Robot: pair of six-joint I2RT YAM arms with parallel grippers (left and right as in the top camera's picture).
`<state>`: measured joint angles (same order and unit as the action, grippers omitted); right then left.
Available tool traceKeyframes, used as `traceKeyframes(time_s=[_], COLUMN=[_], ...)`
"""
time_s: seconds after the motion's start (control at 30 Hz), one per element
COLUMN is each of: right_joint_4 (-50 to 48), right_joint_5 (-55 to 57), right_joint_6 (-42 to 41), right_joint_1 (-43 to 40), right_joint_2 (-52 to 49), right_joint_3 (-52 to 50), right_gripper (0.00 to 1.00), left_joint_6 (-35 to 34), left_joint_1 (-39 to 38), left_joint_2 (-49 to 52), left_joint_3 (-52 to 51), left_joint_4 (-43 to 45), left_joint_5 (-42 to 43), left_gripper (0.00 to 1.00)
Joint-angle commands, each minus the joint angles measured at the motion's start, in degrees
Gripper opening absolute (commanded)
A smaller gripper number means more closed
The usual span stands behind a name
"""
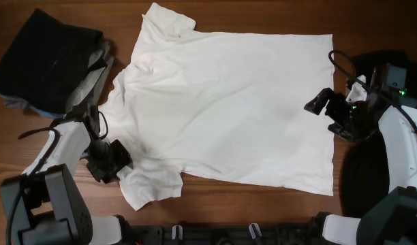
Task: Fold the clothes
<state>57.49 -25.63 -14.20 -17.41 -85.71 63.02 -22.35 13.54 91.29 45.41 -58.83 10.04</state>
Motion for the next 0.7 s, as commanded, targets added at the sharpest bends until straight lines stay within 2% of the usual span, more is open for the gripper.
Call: traceKeyframes(time_s=[0.0,0.1,0.17,0.23,0.3,0.33,0.47,0.67], right_joint_4=[-0.4,-1.0,-1.1,-1.2,-1.7,-2.0,-2.1,-2.9], right_joint_5=[1.2,1.2,1.2,1.2,1.2,1.2,1.2,1.2], right_joint_6=[0.5,0.5,0.5,0.5,0.5,0.5,0.4,-1.4], right_joint_1=[0.2,0.2,0.2,0.2,0.2,0.2,0.2,0.2], right_joint_2=[-0.3,-0.3,-0.3,-0.3,-0.3,-0.3,-0.3,-0.3], right_joint_3=[-0.5,-0.5,-0.5,-0.5,-0.5,-0.5,-0.5,-0.5], right_gripper=[1.00,1.00,1.00,1.00,1.00,1.00,1.00,1.00], left_joint_6=[1.9,2.3,4.8,10.7,10.9,10.8,11.8,11.6], left_joint_1=[-0.3,-0.3,-0.3,-0.3,-0.3,-0.3,-0.6,-2.8], left_joint_2=[0.7,0.7,0.7,0.7,0.7,0.7,0.8,5.1], left_joint_3=[0.7,1.8,1.7,1.8,1.8,1.8,1.7,1.7], left_joint_4=[0.2,1.7,2.6,6.9,13.8,16.5,26.3,31.4], left_joint_5=[-0.5,0.4,5.0,12.8,17.1,18.3,17.4,12.7], left_gripper=[0.54,0.62,0.60,0.43,0.16,0.06,0.04,0.04])
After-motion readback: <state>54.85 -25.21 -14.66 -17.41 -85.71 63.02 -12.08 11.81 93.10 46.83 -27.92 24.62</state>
